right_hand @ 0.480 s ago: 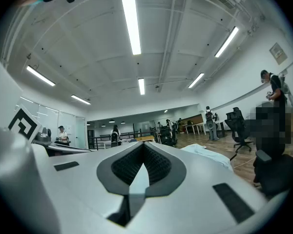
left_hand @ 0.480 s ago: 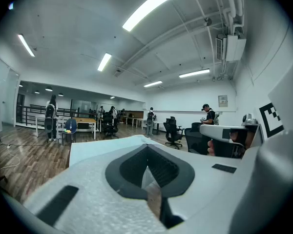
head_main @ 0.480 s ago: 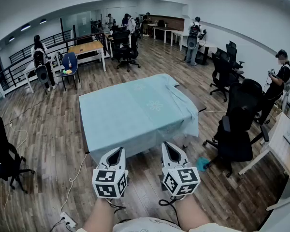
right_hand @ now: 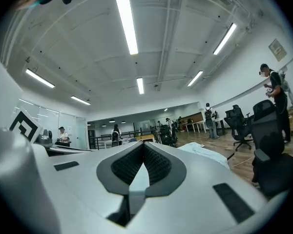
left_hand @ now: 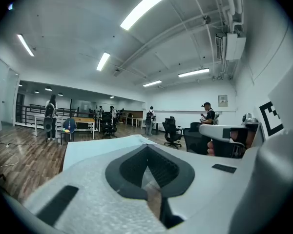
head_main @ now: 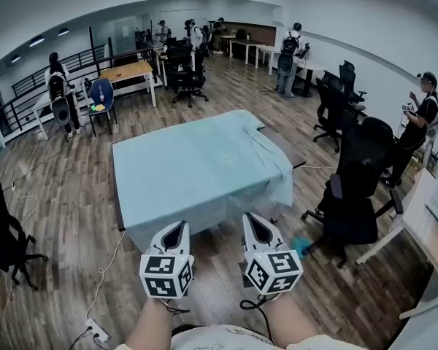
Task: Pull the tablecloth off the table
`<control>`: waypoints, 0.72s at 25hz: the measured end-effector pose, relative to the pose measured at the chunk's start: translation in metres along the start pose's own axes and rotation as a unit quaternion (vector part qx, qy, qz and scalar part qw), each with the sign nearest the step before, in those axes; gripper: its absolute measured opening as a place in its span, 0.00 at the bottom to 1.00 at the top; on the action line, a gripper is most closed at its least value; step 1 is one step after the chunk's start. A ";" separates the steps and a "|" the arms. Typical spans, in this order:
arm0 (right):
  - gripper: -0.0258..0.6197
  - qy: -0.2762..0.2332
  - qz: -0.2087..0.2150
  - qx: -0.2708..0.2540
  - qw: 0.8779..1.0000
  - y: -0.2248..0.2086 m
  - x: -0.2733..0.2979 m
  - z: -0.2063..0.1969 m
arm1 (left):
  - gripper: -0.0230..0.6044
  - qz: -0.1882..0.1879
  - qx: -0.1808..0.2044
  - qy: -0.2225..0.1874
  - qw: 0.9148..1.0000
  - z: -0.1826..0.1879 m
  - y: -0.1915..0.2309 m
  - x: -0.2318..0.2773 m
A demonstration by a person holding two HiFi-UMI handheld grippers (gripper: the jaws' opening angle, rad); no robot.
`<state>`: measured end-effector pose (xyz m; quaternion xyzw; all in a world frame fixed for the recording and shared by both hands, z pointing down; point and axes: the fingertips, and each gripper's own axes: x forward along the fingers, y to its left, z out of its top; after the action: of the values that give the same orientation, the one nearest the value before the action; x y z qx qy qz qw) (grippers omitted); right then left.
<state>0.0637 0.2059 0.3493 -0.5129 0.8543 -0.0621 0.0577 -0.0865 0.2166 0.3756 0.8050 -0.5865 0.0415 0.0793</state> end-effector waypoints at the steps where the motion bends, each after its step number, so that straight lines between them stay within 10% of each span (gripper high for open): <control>1: 0.06 0.002 0.000 -0.002 1.000 -0.003 -0.002 -0.001 | 0.05 -0.001 -0.001 0.001 1.000 -0.002 -0.004 0.002; 18: 0.06 0.015 -0.014 -0.038 0.999 -0.026 0.005 -0.018 | 0.05 -0.017 -0.001 0.011 1.000 -0.018 -0.016 0.042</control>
<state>0.0816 0.1905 0.3715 -0.5256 0.8495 -0.0386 0.0245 -0.0576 0.1856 0.3990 0.8142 -0.5720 0.0487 0.0871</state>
